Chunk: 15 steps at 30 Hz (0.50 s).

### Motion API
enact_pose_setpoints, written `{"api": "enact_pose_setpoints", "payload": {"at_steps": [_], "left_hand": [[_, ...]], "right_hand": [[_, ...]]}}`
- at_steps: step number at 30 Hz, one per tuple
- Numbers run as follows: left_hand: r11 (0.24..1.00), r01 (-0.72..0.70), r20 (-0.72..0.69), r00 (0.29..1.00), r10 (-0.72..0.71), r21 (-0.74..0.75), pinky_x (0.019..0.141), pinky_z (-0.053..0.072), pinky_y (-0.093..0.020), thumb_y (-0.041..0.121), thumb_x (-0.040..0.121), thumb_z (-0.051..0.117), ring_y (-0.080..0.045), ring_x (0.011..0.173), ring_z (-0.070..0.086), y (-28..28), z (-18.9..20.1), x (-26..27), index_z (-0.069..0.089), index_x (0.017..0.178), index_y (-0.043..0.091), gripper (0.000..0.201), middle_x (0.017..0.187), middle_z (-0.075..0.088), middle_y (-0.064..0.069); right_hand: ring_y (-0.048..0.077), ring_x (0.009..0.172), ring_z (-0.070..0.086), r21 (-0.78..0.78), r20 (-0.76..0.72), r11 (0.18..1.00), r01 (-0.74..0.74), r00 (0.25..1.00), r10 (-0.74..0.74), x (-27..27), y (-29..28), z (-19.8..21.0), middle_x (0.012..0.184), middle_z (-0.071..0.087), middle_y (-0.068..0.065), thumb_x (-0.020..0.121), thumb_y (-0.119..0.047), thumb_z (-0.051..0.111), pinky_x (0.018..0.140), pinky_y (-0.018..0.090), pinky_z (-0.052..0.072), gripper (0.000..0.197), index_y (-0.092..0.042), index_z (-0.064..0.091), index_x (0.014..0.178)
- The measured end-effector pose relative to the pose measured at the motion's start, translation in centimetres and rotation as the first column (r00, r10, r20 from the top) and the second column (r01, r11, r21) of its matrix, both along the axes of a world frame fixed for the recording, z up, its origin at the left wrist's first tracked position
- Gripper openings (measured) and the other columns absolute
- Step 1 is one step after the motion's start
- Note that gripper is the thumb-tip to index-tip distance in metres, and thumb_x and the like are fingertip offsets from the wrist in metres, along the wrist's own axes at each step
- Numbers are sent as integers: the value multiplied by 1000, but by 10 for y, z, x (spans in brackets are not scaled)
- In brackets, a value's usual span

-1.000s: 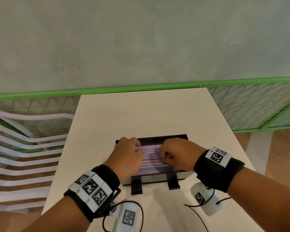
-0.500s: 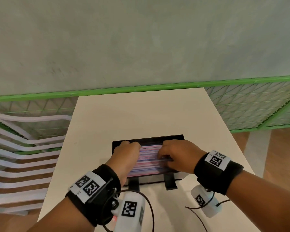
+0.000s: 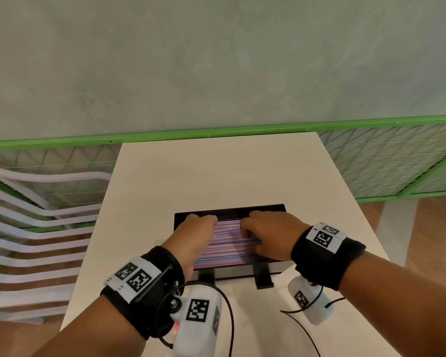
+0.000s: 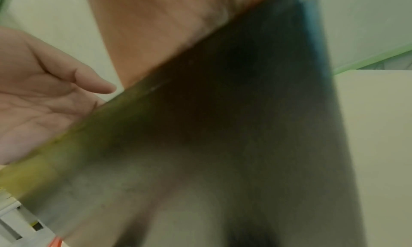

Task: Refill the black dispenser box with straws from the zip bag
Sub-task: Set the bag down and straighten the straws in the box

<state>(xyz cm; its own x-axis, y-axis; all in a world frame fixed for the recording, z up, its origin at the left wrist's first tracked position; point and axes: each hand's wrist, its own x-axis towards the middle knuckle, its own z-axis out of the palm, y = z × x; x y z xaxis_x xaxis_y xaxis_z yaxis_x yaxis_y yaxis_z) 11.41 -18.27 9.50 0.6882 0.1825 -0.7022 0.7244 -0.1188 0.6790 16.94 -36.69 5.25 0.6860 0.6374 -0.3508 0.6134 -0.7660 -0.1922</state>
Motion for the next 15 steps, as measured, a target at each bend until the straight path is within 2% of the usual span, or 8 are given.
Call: {"api": "enact_pose_setpoints", "payload": {"at_steps": [3, 6, 8, 10, 12, 15], "left_hand": [[1000, 4, 11, 1000, -4, -12, 73, 48, -35, 31, 98, 44, -26, 79, 58, 1, 6, -3, 55, 96, 13, 22, 91, 60, -11], [993, -57, 59, 996, 63, -99, 95, 51, -46, 29, 101, 46, -27, 85, 62, 12, 17, -8, 60, 96, 13, 22, 92, 65, -9], [977, -149, 93, 982, 164, -154, 95, 50, -45, 30, 101, 50, -28, 90, 61, 30, 28, -8, 62, 106, 11, 22, 97, 62, -9], [965, -201, 126, 967, 223, -166, 95, 50, -44, 35, 98, 55, -31, 103, 57, 50, 37, -7, 61, 121, 10, 35, 113, 57, -12], [963, -225, 149, 957, 247, -151, 100, 50, -47, 39, 96, 57, -32, 106, 58, 65, 39, -6, 64, 121, 12, 38, 120, 58, -15], [970, -199, 146, 965, 219, -140, 103, 49, -48, 38, 97, 56, -32, 102, 59, 64, 36, -9, 63, 121, 11, 37, 119, 60, -17]], "right_hand": [[23, 88, 61, -24, -24, 1000, -14, 1000, 14, 3, 3, -2, 102, 60, 0, 85, -37, 65, 72, 33, 49, 17, -26, 56, 95], [20, 85, 58, 37, -11, 999, -1, 1000, 2, 5, 1, 1, 101, 59, -1, 87, -35, 64, 70, 32, 47, 16, -24, 56, 96], [21, 89, 60, 69, 12, 998, 1, 1000, -2, 6, 0, 1, 104, 60, -1, 90, -34, 62, 75, 34, 50, 20, -24, 57, 106], [21, 96, 61, 63, -12, 998, 1, 1000, -1, 4, 1, -2, 112, 60, 0, 91, -33, 60, 82, 36, 52, 37, -28, 53, 127], [22, 102, 61, 34, -33, 999, -3, 999, 4, 2, 3, -6, 115, 61, 1, 92, -35, 58, 85, 36, 51, 51, -30, 46, 141], [21, 103, 62, 69, -8, 998, -9, 1000, 10, 3, 3, -5, 114, 62, 1, 94, -37, 57, 84, 34, 50, 48, -31, 50, 141]]}}
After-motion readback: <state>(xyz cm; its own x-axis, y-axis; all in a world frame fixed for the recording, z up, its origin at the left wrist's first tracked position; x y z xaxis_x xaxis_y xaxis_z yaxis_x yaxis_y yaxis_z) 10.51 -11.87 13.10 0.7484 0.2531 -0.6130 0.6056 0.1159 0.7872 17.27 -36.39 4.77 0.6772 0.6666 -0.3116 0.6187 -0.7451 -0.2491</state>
